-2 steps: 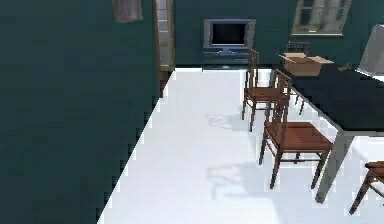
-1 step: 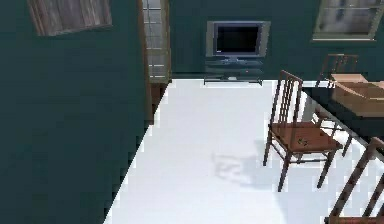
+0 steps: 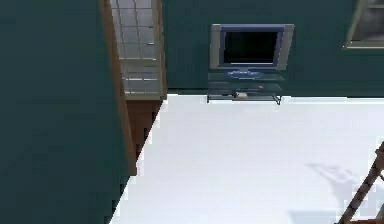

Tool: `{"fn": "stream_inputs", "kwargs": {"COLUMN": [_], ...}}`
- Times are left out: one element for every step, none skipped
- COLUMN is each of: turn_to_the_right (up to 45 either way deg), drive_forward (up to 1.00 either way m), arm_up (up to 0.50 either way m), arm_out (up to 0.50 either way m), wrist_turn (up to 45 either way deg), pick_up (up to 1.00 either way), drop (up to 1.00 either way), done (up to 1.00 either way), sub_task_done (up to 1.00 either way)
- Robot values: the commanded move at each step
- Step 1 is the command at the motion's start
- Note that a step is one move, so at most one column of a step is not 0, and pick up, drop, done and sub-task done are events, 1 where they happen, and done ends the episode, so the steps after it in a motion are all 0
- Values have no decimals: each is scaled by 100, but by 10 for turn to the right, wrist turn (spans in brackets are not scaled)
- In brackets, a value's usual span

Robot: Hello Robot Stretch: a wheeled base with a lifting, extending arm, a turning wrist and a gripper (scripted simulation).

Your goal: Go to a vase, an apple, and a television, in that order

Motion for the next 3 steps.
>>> {"fn": "stream_inputs", "kwargs": {"turn_to_the_right": [0, 0, 0], "drive_forward": [100, 100, 65], "arm_up": [0, 0, 0], "arm_out": [0, 0, 0], "wrist_turn": [0, 0, 0], "pick_up": [0, 0, 0], "drop": [0, 0, 0], "done": [0, 0, 0], "sub_task_done": [0, 0, 0]}}
